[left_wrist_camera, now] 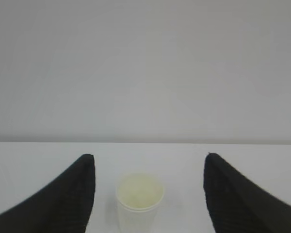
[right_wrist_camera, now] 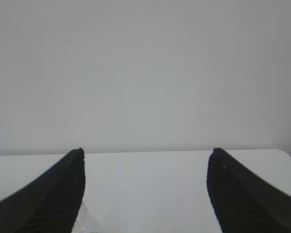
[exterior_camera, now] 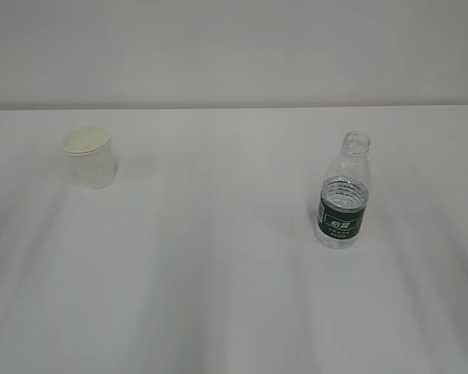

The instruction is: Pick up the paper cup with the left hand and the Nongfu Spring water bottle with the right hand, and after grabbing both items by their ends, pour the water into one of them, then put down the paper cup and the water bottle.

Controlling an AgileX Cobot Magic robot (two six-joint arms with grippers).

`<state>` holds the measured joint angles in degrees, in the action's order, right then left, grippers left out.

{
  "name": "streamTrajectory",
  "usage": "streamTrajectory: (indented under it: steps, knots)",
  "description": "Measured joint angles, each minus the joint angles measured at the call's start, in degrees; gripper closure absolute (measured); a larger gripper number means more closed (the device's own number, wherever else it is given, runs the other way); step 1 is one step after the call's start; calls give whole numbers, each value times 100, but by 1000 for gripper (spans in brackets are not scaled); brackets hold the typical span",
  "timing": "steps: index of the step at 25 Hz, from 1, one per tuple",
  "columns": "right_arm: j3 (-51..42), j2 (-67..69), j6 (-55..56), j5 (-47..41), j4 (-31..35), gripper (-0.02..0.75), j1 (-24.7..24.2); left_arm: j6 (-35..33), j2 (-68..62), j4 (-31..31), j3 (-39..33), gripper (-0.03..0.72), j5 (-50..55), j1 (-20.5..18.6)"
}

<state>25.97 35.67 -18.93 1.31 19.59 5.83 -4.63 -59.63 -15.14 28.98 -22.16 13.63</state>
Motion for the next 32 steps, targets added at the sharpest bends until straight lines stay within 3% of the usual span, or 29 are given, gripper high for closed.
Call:
streamTrajectory:
  steps: [8, 18, 28, 32]
  knots:
    - [-245, 953, 135, 1084, -120, 151, 508, 310, -676, 236, -363, 188, -984, 0]
    - [-862, 1992, 1893, 3090, -1897, 150, 575, 1147, -1814, 1356, -373, 205, -2232, 0]
    - [-1373, 3046, 2234, 4816, -2404, 151, 578, 1426, -2662, 1434, -884, 215, -4073, 0]
    - [-1552, 3598, 2248, 5578, -2535, 151, 578, 1429, -2953, 1434, -1092, 216, -4271, 0]
